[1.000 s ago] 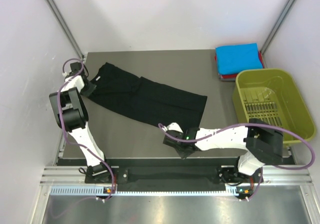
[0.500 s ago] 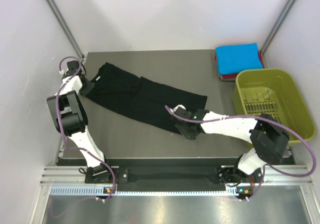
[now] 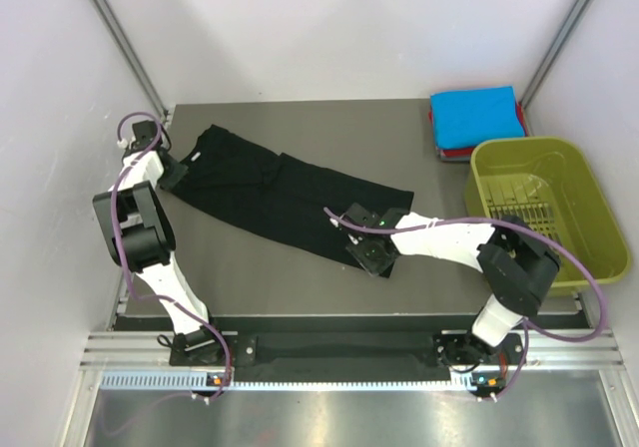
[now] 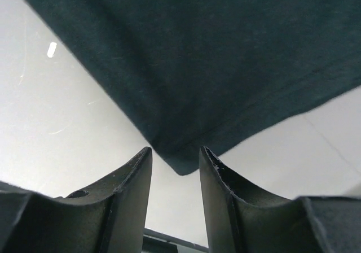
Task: Fold and stack the t-shirts
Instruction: Fold the tshirt
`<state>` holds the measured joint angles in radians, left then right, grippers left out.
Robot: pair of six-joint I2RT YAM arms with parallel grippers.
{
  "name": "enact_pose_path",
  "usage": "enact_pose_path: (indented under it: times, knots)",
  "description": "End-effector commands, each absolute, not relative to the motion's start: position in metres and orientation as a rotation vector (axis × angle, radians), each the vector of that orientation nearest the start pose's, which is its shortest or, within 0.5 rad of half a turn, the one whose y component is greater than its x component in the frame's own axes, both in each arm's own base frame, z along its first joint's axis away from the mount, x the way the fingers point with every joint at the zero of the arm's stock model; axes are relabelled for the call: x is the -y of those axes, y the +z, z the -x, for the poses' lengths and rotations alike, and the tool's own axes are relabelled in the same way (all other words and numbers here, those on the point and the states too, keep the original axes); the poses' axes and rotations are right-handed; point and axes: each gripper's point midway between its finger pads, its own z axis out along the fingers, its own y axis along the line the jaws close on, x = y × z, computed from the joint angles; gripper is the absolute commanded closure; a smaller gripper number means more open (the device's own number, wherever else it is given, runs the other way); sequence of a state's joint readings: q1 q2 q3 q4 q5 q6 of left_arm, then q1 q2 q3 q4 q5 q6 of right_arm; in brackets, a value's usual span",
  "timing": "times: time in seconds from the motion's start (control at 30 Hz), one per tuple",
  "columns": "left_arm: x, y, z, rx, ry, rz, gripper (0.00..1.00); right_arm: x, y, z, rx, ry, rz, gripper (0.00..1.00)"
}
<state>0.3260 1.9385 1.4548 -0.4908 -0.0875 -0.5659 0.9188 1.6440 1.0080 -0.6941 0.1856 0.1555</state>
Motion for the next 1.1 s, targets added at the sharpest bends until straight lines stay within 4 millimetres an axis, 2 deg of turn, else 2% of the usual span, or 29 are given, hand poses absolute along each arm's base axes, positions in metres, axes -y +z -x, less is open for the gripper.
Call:
enact_pose_path:
  times: [0.0,0.3,0.53,0.6,0.7,0.73,0.83,0.87,0.93,1.07]
  knots:
    - [-0.157,0.106,-0.461,-2.189,0.028,1.084,0.69,-0.225,0.023,-0.189,-2.672,0.046,1.09,0.6]
    - [-0.162,0.109,-0.457,-2.184,0.054,1.105,0.69,-0.212,0.001,-0.184,-2.789,0.012,1.012,0.7]
    - [-0.164,0.109,-0.452,-2.184,0.069,1.108,0.69,-0.214,-0.004,-0.189,-2.787,0.006,1.001,0.74]
    - [-0.164,0.111,-0.452,-2.18,0.073,1.104,0.69,-0.213,-0.008,-0.188,-2.801,0.0,1.0,0.79]
    - [-0.168,0.11,-0.449,-2.183,0.105,1.1,0.67,-0.213,-0.008,-0.186,-2.804,0.007,0.989,0.98]
    - [-0.168,0.109,-0.446,-2.188,0.121,1.1,0.67,-0.212,-0.008,-0.186,-2.808,0.008,0.978,1.0]
    - [-0.168,0.102,-0.434,-2.195,0.148,1.117,0.64,-0.211,-0.003,-0.181,-2.798,0.019,0.956,1.0]
    - [-0.165,0.093,-0.427,-2.215,0.146,1.126,0.64,-0.211,-0.002,-0.176,-2.796,0.022,0.963,1.0]
    - [-0.162,0.092,-0.427,-2.203,0.125,1.125,0.62,-0.214,0.003,-0.169,-2.79,0.047,0.946,1.0]
    - [-0.153,0.085,-0.425,-2.203,0.059,1.125,0.6,-0.217,0.002,-0.146,-2.798,0.077,0.95,1.0]
